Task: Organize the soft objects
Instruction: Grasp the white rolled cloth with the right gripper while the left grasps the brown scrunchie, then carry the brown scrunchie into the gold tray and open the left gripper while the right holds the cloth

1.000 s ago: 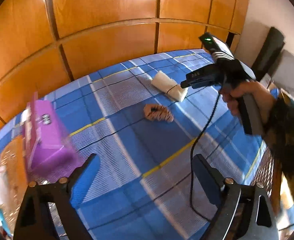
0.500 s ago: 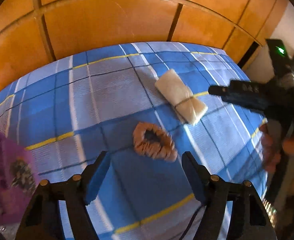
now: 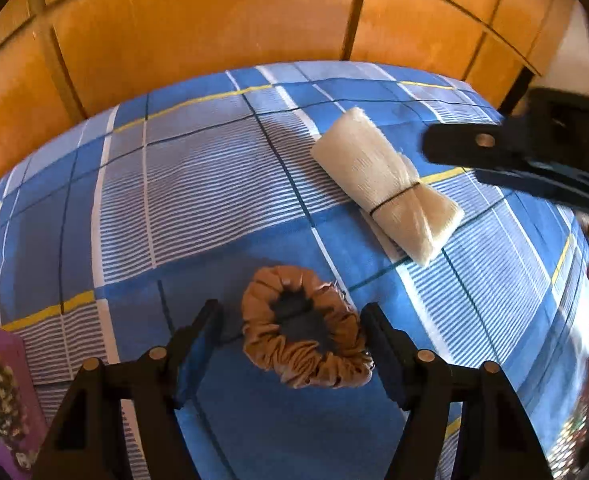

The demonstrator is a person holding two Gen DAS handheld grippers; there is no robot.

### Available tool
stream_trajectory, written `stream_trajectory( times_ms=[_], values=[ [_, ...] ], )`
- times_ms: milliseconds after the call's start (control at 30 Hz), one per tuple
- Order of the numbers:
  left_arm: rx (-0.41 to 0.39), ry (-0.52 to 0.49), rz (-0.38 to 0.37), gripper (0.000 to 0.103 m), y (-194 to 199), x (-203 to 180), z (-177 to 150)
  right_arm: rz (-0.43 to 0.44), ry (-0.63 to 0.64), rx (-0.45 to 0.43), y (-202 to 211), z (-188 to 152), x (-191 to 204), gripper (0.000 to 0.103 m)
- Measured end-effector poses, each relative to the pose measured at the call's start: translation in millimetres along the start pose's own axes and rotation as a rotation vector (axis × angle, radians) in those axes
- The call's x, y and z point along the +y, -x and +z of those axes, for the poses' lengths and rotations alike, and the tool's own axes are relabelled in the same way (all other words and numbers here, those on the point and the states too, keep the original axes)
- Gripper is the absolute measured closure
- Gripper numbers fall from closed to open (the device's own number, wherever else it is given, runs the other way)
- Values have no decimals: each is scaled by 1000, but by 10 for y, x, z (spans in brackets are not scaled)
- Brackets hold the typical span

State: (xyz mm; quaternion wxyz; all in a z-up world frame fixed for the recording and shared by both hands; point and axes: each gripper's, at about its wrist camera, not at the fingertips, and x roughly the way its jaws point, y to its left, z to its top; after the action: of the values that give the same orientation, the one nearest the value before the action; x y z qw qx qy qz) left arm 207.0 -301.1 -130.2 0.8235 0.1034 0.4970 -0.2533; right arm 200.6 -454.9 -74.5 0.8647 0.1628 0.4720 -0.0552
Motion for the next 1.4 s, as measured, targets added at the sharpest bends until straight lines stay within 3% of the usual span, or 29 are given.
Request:
stream_trajectory(
  times_ms=[100, 233, 267, 367, 400, 433, 700, 967, 1200, 1400],
  values=[
    [-19, -39, 21, 31, 22, -9, -63, -62, 91, 43, -171, -47, 142, 38],
    [-27, -20, 14, 31, 57, 58, -98, -156, 172, 91, -378, -120, 218, 39],
    [-25, -17, 14, 31, 63, 63, -96, -164, 186, 87, -397, -130, 223, 56],
    [-25, -4, 50, 52, 130, 100, -122, -164, 201, 78, -378, -148, 225, 60],
    [-24, 5, 47, 72, 147, 136, -114, -168, 205, 79, -383, -153, 229, 60],
    [-19, 10, 41, 85, 158, 167, -100, -171, 210, 79, -390, -157, 233, 60],
    [1, 51, 21, 86, 288, 267, 23, -144, 173, 96, -402, -146, 196, 58],
    [-107, 117, 55, 86, 954, 454, 721, -179, 228, 79, -409, -178, 273, 58],
    [-239, 249, 201, 85, 1766, 1347, 1061, -190, 238, 109, -439, -214, 265, 55],
    [-275, 365, 366, 85, 2290, 2350, 652, -203, 248, 99, -426, -223, 277, 56]
  ],
)
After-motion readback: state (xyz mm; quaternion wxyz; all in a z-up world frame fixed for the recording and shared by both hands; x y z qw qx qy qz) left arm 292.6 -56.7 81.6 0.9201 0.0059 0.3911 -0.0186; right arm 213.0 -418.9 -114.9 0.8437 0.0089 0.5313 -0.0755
